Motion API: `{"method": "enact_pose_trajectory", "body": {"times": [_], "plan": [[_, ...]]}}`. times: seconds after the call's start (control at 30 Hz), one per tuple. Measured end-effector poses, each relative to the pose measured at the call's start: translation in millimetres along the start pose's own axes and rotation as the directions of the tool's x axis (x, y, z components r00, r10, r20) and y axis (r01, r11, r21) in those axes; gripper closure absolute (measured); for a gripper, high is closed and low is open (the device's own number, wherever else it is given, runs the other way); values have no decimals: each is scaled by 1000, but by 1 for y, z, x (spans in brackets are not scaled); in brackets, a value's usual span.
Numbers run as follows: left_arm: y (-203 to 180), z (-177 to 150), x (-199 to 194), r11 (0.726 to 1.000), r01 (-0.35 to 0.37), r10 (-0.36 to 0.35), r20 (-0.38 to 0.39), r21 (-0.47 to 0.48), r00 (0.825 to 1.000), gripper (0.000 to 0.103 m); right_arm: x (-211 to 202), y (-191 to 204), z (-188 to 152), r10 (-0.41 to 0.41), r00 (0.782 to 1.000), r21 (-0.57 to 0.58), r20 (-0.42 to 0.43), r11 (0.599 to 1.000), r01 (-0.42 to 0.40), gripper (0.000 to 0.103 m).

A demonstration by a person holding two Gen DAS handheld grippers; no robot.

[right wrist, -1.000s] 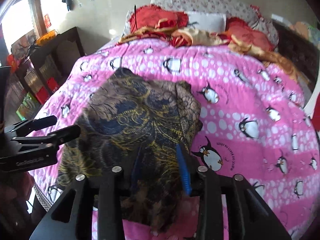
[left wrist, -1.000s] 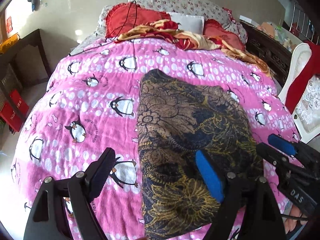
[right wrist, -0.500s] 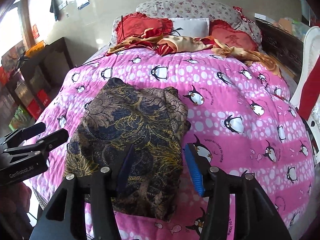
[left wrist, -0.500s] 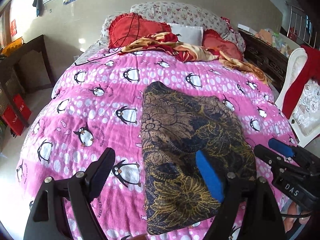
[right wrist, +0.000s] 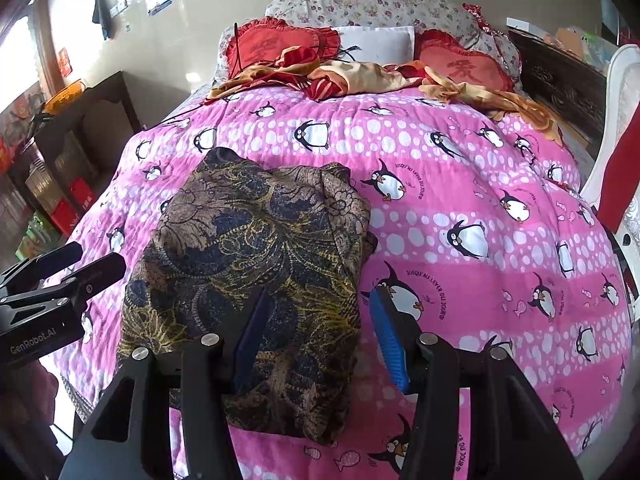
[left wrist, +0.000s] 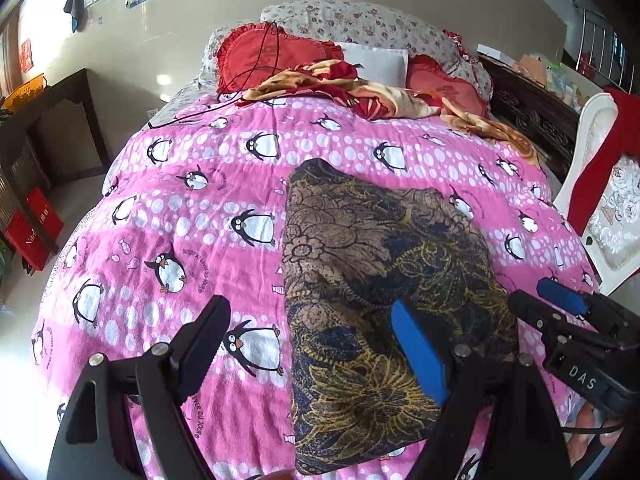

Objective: Fold small clothes

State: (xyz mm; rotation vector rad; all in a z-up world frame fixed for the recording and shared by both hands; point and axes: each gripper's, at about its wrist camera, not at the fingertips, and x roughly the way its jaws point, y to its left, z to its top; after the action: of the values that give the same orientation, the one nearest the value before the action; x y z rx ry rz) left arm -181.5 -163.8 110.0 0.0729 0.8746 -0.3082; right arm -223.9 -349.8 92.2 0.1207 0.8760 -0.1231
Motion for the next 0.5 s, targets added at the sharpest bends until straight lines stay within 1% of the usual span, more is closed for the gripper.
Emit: {"method": "enact_pose_trajectory", "body": {"times": [0.33,0.5], "plan": [[3,-1,6,1000,7,-7,-15,-12,1000,17,4,1,1,1,1000,-7,-7,1000,-1,55],[2,-2,7,1000,-2,2,-11,-6,1000,17,7,1,1,3,1000,-8,-15,1000,-3,55]]}}
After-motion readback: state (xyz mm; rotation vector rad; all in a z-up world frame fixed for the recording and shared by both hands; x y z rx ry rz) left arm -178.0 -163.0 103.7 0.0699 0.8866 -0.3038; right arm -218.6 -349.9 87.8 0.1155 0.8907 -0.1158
